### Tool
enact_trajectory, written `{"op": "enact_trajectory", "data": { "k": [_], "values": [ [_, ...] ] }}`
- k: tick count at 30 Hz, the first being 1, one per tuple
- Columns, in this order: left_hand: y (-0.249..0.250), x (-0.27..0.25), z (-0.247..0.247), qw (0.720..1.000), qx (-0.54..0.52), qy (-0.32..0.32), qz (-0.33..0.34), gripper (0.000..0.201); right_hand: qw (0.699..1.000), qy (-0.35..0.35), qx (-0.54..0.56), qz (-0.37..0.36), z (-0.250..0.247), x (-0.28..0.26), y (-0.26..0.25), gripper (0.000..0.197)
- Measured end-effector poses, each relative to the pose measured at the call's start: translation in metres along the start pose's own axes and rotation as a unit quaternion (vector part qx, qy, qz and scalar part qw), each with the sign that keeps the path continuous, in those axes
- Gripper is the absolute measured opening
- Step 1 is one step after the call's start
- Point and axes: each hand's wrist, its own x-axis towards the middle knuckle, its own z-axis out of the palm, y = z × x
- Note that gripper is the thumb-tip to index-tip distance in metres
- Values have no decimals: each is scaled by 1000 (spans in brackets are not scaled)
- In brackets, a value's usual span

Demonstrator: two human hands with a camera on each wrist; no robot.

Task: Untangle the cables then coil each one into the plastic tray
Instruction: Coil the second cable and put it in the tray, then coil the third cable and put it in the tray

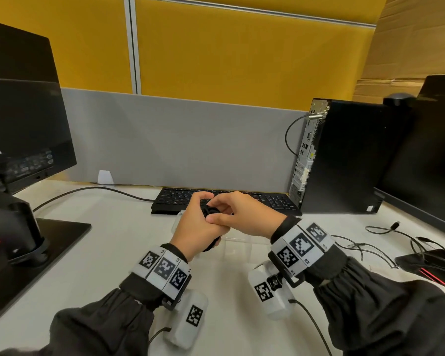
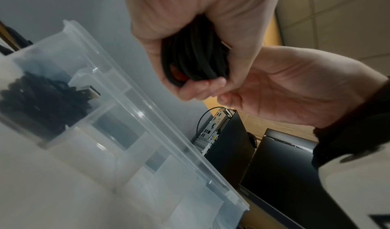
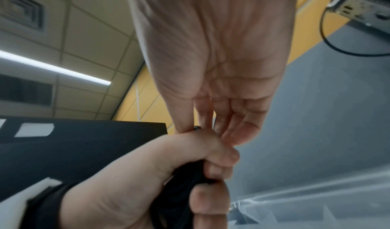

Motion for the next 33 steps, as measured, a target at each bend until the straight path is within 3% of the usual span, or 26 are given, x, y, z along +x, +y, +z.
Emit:
{"op": "enact_trajectory", "data": {
  "k": [3,6,9,13,17,24,29,33],
  "values": [
    [-1,4,4,1000,-19,18,-4,51,1000,-1,26,4,2,5,3,40],
    [-1,10,0,998,-62,14,-13,47,999,42,-3,4,-2,14,6,32],
    [-6,20,-18,1000,30,-10,0,29,995,95,-16,38,-12,28,24,29],
    [-18,26,-39,973,226,-52,2,21,993,-8,-84,88,5,44,41,30],
    [-25,29,-45,948,291,-126,-21,28,984,-68,-128,104,28,58,41,30],
    [-25,27,-44,890,414,-192,-8,22,976,-42,-168,129,53,61,39,30],
    [-28,28,-44,874,441,-204,-18,22,927,26,-370,57,52,56,34,29],
    [-30,29,-44,869,444,-217,-22,25,947,-43,-292,129,39,61,37,33]
  ]
}}
